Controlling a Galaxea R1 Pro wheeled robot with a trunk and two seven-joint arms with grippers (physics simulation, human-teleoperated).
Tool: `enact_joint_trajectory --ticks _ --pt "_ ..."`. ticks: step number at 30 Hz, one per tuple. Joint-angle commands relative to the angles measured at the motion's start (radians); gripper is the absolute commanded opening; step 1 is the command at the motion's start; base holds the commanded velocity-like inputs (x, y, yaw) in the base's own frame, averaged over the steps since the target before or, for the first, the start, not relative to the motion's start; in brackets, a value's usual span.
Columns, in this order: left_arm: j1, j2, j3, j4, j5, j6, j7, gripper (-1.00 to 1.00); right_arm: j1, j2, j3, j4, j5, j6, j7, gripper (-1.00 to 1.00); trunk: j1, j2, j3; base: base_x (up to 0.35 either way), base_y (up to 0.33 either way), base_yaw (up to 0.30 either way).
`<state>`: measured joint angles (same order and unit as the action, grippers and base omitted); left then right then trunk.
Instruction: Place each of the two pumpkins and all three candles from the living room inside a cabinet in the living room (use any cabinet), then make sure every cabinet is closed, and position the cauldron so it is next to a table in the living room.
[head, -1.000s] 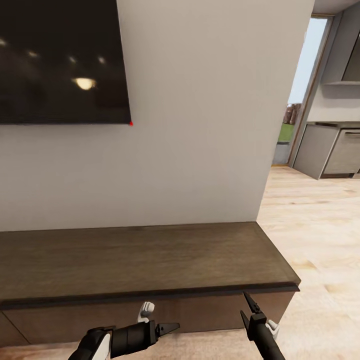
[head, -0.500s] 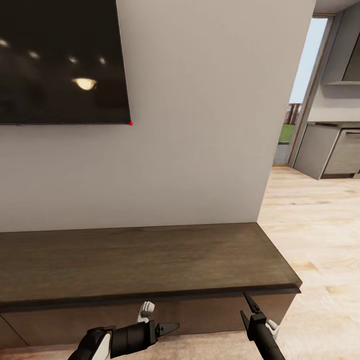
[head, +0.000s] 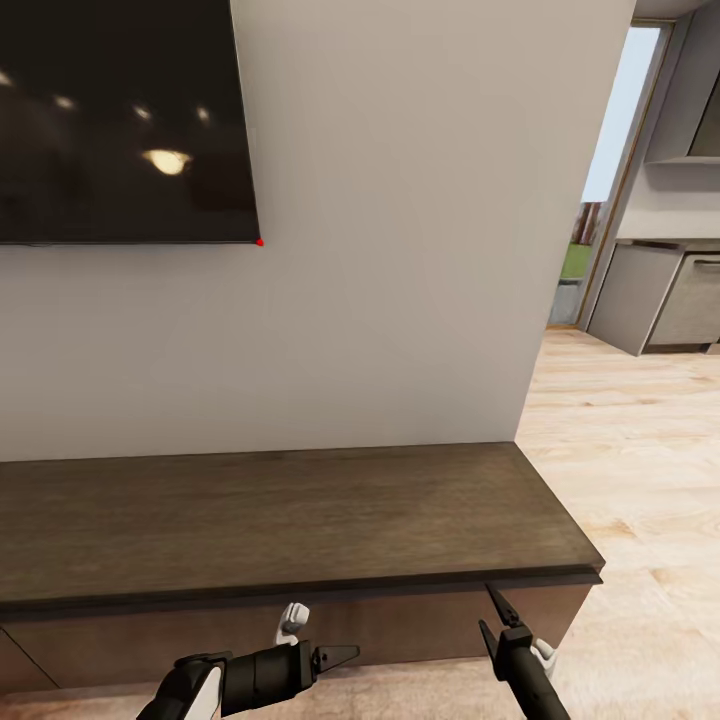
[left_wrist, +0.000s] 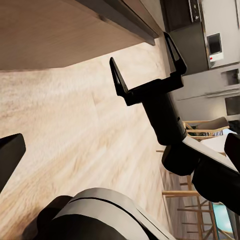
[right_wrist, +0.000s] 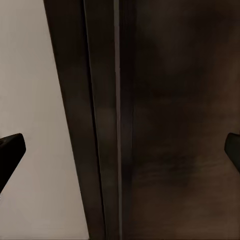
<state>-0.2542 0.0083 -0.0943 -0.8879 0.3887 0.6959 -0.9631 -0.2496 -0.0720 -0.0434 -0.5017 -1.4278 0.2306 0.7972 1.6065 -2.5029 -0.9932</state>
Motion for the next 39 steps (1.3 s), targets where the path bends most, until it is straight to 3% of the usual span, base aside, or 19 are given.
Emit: enact_joint_trajectory --ticks 1,19,25,39 --pt "0.000 0.001 -0.002 0.000 0.007 0.007 0.001 1.00 0.000 0.000 0.000 0.000 -0.010 0.016 0.003 1.00 0.000 0.000 -0.001 0.000 0.000 0.000" --pt "0.000 0.001 -0.002 0.000 0.006 0.006 0.001 1.00 -0.002 -0.001 0.002 -0.004 0.001 0.047 0.007 1.00 0.000 0.000 -0.001 0.000 0.000 0.000" --pt "0.000 0.001 -0.002 0.000 0.006 0.006 0.001 1.00 -0.002 -0.007 0.005 -0.020 0.002 0.053 0.066 1.00 0.000 0.000 -0.001 0.000 0.000 0.000" --pt "0.001 0.001 -0.002 0.000 0.005 0.006 0.001 1.00 -0.002 -0.008 0.005 -0.019 0.001 0.055 0.070 1.00 0.000 0.000 -0.001 0.000 0.000 0.000"
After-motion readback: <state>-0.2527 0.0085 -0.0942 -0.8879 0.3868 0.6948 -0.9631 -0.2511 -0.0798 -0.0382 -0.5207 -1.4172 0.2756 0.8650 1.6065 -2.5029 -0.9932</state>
